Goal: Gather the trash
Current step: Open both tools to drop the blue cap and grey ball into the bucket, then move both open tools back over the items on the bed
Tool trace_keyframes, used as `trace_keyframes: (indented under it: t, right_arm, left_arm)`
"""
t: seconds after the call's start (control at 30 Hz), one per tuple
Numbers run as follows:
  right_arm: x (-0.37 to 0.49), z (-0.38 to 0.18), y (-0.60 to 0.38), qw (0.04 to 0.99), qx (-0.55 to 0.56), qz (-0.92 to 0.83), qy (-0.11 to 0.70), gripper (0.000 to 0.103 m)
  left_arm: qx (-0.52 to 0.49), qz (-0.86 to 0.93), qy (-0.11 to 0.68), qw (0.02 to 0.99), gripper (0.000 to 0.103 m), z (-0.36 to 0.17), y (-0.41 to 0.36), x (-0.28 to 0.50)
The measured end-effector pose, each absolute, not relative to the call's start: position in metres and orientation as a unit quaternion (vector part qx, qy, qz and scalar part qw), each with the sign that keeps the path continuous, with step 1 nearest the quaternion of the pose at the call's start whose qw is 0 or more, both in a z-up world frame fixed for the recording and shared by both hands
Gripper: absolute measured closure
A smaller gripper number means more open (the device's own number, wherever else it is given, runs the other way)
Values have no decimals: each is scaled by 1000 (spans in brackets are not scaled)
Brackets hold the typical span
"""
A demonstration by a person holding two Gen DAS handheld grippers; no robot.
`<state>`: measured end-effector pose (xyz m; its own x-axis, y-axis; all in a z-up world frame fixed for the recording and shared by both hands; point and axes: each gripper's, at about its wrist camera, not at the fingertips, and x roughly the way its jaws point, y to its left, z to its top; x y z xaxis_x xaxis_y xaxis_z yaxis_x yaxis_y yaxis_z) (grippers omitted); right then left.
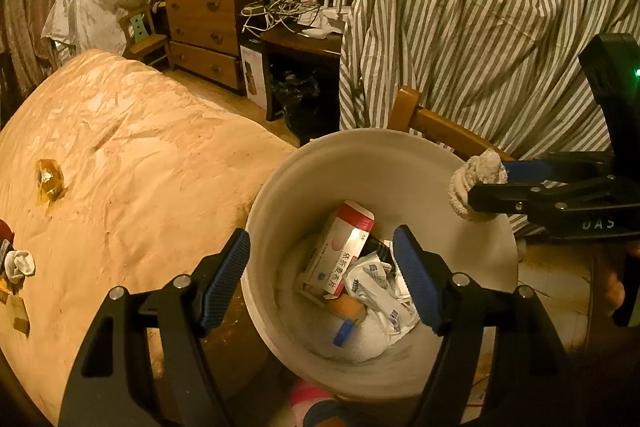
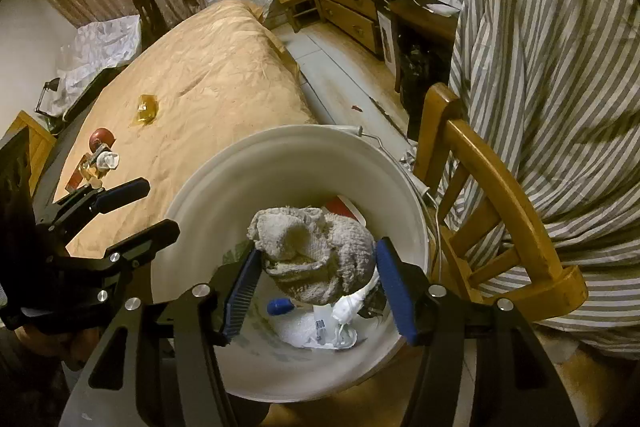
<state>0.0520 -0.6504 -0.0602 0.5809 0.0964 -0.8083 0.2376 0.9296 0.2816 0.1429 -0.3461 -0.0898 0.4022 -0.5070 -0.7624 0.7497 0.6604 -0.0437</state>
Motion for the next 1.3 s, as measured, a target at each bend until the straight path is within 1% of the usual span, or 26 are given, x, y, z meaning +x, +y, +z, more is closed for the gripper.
trace_keyframes:
  t: [0.1,0.5,0.63,0.7,0.8,0.83,0.87,0.9,0.93,0.97,1.0,1.03,1.17,1.3]
  right_arm:
    - [50,-57,-652,873,193,-42,446,33]
    - [48,-54,-646,877,200,-37,435,33]
    - [43,-42,-630,888,192,-31,416,25]
    - [41,-32,-616,898,186,-16,399,17]
    - [43,-17,-591,909,176,3,377,11]
    - [44,-14,-584,912,174,8,372,10]
    - [46,-9,-574,915,171,16,365,8]
    - [48,-6,-567,917,169,21,362,6]
    - [52,-3,-558,918,165,29,359,6]
    - [56,0,-546,920,161,37,356,5]
    - [59,1,-539,920,158,41,356,5]
    - [65,3,-525,921,153,48,355,5]
    - [82,7,-483,923,133,75,354,5]
    - [100,5,-439,924,121,104,348,5]
  left_arm:
    - [155,-381,391,823,32,-89,-345,142]
    - [154,-372,393,827,32,-92,-332,146]
    - [148,-363,392,832,32,-90,-314,153]
    - [135,-361,397,833,32,-89,-297,159]
    - [121,-352,398,839,32,-87,-272,168]
    - [112,-345,398,843,32,-86,-259,172]
    - [106,-336,395,849,24,-84,-248,174]
    - [103,-327,388,855,20,-83,-238,176]
    - [99,-318,375,865,13,-79,-225,178]
    - [96,-310,364,873,9,-76,-213,179]
    - [92,-304,355,879,6,-73,-203,180]
    - [84,-296,345,887,6,-70,-185,182]
    - [47,-253,355,899,6,-68,-136,200]
    - [20,-184,367,912,6,-85,-74,221]
